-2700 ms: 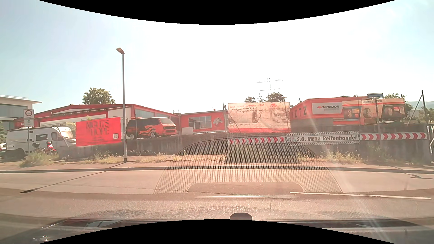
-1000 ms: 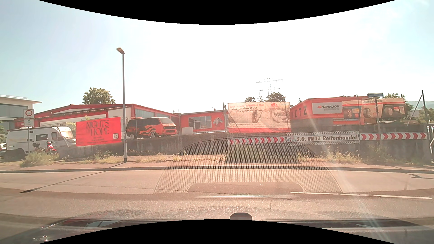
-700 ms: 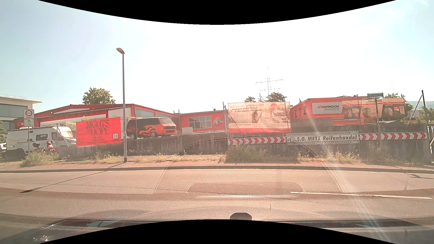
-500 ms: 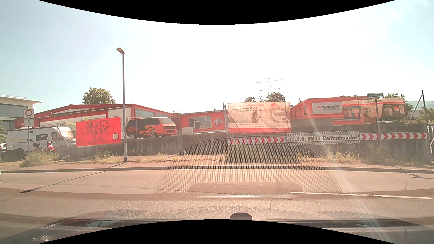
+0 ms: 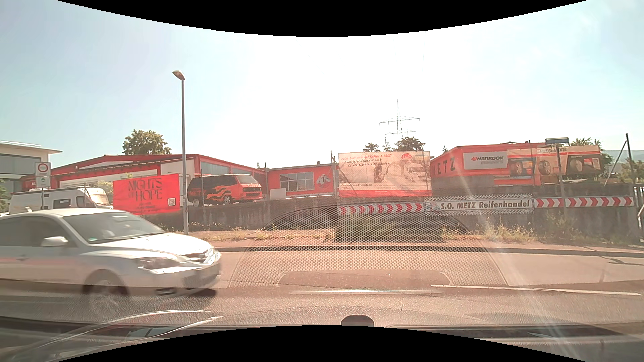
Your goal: Follow the waypoints while adhering to traffic rules and regulations
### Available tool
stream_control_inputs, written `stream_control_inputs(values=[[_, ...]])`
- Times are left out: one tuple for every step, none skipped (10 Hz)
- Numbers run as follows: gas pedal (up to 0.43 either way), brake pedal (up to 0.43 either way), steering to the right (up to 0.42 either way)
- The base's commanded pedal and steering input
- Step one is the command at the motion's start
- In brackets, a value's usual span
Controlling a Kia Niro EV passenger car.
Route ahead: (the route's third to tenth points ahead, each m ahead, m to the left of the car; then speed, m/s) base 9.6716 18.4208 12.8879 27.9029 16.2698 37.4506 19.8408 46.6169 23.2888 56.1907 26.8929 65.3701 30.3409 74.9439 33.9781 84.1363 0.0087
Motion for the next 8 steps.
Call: stream_control_inputs(values=[[0.000, 0.250, -0.500], [0.000, 0.250, -0.500], [0.000, 0.250, -0.500], [0.000, 0.244, -0.500], [0.000, 0.250, -0.500], [0.000, 0.250, -0.500], [0.000, 0.250, -0.500], [0.000, 0.244, -0.500]])
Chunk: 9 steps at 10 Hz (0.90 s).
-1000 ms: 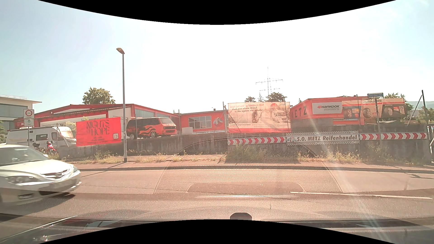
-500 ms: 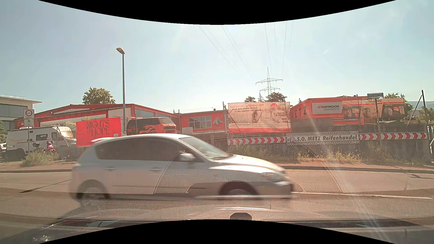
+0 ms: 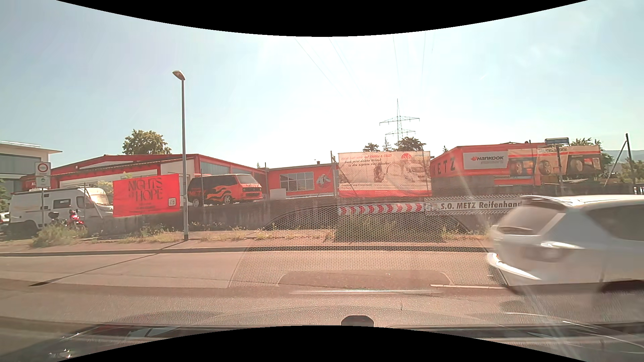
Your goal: Follow the waypoints while adhering to traffic rules and regulations
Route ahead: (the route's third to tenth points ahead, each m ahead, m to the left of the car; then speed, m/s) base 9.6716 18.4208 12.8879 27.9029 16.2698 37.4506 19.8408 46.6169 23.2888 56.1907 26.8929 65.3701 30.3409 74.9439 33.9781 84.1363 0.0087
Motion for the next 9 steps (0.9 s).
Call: stream_control_inputs(values=[[0.000, 0.250, -0.500], [0.000, 0.250, -0.500], [0.000, 0.250, -0.500], [0.000, 0.244, -0.500], [0.000, 0.250, -0.500], [0.000, 0.244, -0.500], [0.000, 0.250, -0.500], [0.000, 0.250, -0.500], [0.000, 0.250, -0.500]])
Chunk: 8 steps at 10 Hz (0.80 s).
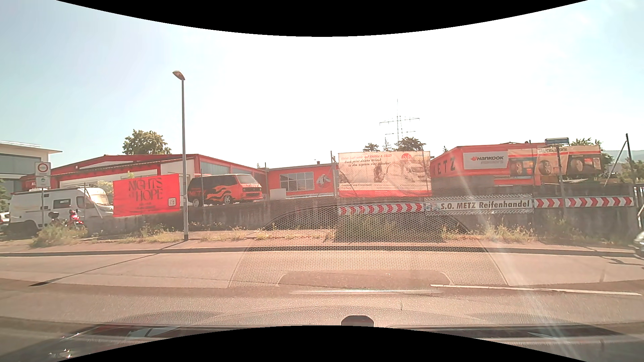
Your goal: Follow the waypoints while adhering to traffic rules and regulations
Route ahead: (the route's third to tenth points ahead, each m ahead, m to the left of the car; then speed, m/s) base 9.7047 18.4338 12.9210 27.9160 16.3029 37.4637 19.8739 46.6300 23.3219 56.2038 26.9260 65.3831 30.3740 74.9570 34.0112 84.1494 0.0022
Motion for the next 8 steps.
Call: stream_control_inputs(values=[[0.000, 0.250, -0.500], [0.000, 0.250, -0.500], [0.000, 0.250, -0.500], [0.000, 0.250, -0.500], [0.000, 0.250, -0.500], [0.000, 0.250, -0.500], [0.000, 0.250, -0.500], [0.000, 0.250, -0.500]])
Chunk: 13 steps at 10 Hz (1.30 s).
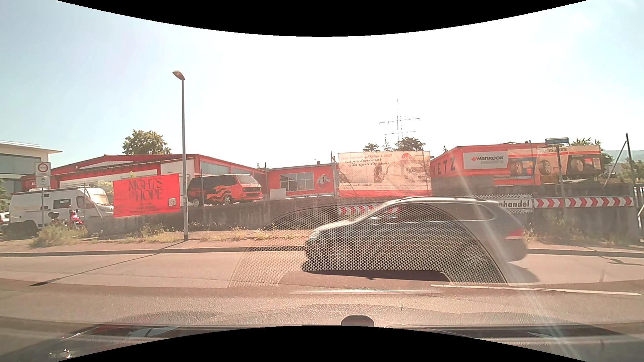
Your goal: Follow the waypoints while adhering to traffic rules and regulations
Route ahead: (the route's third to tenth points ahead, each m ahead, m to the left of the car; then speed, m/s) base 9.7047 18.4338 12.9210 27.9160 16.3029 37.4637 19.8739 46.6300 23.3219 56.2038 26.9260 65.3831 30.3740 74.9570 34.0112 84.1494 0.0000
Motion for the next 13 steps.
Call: stream_control_inputs(values=[[0.000, 0.250, -0.500], [0.000, 0.250, -0.500], [0.000, 0.256, -0.500], [0.000, 0.250, -0.500], [0.000, 0.250, -0.500], [0.000, 0.250, -0.500], [0.000, 0.250, -0.500], [0.000, 0.244, -0.500], [0.000, 0.250, -0.500], [0.000, 0.250, -0.500], [0.000, 0.250, -0.500], [0.000, 0.256, -0.500], [0.000, 0.250, -0.500]])
